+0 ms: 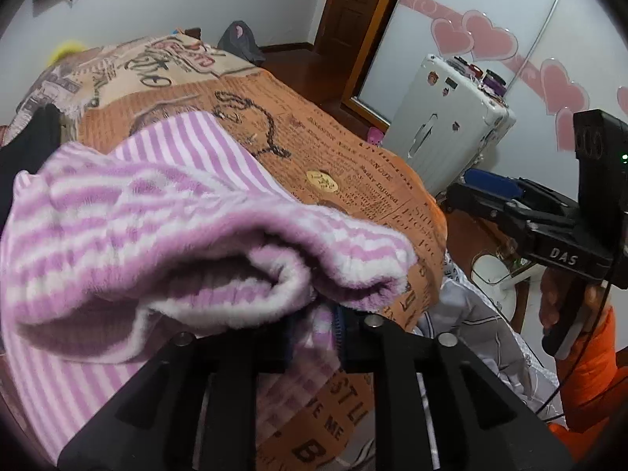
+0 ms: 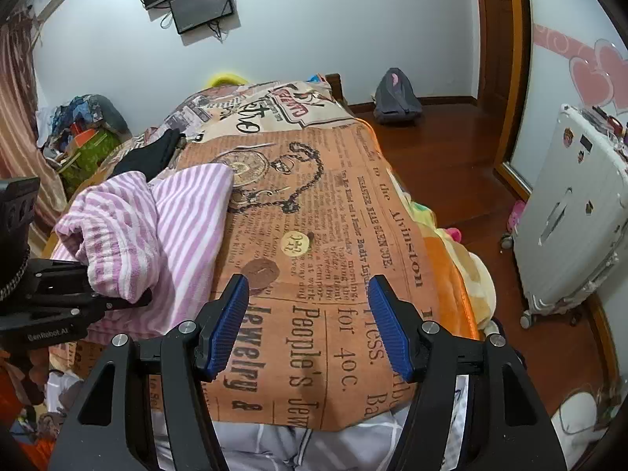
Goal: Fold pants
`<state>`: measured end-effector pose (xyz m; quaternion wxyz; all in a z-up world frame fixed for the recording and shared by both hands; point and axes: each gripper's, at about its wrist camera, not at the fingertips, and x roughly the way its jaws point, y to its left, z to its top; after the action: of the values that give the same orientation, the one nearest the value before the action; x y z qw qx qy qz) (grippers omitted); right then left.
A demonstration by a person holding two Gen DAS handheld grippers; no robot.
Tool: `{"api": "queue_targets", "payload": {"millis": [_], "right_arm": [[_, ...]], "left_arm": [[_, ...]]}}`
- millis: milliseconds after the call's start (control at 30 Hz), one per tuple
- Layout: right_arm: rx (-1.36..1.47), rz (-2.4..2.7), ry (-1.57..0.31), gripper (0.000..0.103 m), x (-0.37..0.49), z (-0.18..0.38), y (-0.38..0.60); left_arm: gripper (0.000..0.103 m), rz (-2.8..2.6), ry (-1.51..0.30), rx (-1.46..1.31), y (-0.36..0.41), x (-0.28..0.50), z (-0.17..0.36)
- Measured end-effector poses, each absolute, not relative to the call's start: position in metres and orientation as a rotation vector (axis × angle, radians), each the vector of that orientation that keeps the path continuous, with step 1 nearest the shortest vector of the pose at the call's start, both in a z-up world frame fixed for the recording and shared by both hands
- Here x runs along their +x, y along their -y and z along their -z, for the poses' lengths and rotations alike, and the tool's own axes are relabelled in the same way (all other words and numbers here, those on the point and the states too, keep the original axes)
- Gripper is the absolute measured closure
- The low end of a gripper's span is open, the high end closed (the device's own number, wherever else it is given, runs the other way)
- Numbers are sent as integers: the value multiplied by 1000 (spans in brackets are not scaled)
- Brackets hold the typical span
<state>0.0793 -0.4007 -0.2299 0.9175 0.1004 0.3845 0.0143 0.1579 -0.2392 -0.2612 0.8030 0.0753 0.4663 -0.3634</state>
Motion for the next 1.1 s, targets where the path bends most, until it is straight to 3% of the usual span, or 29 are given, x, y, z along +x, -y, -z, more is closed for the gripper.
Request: {"api": "queue_targets", "payload": {"millis": [133,300,400,700,1100], "right_arm": [[175,-55,-757,44,84,219,390],[168,-99,-724,44,92,210,377],[166,-116,-731,44,98,214,370],[186,-131,-805,44,108,239,362],[203,-122,-894,44,108,274,371]], "left_arm": [[66,742,-943,131,214,155,235],[62,682,-882,87,167,153,203],[54,616,-861,72,138,156,192],[53,440,-934,82,86,194,216],[53,505,-1032,177,131,265,247]]}}
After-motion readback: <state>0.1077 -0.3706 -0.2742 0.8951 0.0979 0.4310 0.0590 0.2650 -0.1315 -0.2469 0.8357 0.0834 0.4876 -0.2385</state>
